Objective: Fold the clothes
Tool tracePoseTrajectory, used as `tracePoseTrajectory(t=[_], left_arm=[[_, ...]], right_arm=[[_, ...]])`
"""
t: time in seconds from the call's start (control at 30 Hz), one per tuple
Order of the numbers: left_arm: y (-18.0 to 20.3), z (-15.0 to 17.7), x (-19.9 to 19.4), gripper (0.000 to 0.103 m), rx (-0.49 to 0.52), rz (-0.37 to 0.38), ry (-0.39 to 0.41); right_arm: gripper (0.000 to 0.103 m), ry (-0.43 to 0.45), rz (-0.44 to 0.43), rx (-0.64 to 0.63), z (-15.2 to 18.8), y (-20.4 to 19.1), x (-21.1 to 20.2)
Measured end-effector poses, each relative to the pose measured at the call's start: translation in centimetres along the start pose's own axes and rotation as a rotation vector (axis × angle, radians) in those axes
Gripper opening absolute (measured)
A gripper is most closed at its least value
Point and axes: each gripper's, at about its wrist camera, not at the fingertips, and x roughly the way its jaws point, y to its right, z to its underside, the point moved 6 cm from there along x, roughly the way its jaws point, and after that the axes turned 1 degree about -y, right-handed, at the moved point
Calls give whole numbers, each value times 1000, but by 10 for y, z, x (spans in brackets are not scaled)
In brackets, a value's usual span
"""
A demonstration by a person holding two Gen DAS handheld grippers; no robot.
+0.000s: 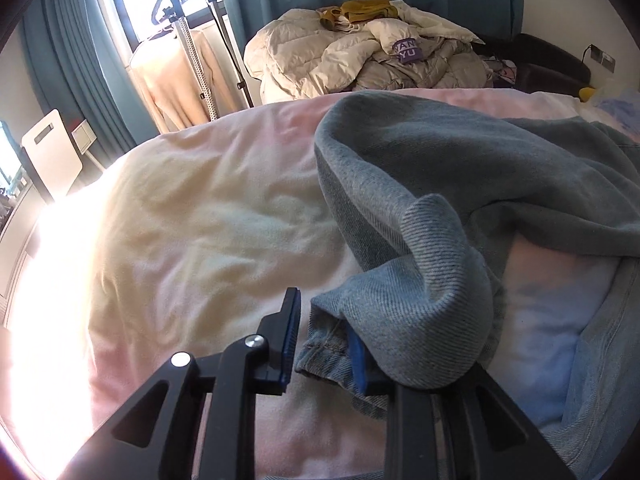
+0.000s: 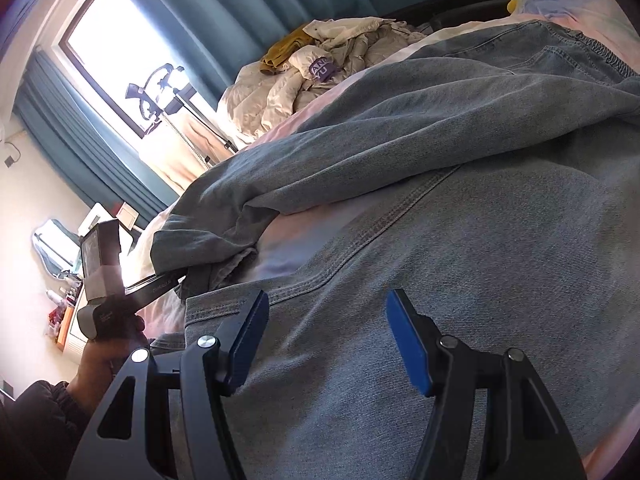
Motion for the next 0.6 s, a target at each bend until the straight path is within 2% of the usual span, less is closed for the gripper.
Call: tracePoseTrajectory(t=[0.03, 0.1, 0.37, 0.5, 0.57, 0.6], left_arm=[[-2, -3, -3, 8, 9, -29, 10], [-7, -9, -10, 4, 27, -86, 30], [-74, -68, -77, 1, 38, -302, 143], [-99, -99, -133, 1, 138, -458, 273], [-100, -99, -166, 0, 238, -589, 391], [-103, -95, -183, 0, 259, -617, 436]], right_arm=[[62, -3, -1, 6, 1, 1, 1], [62, -10, -2, 16, 1, 4, 2], [62, -7, -6, 32, 0, 7, 0], [62, -5, -6, 36, -1, 7, -1], [62, -4, -7, 39, -1, 7, -2], [62, -3, -9, 42, -1, 8, -3]])
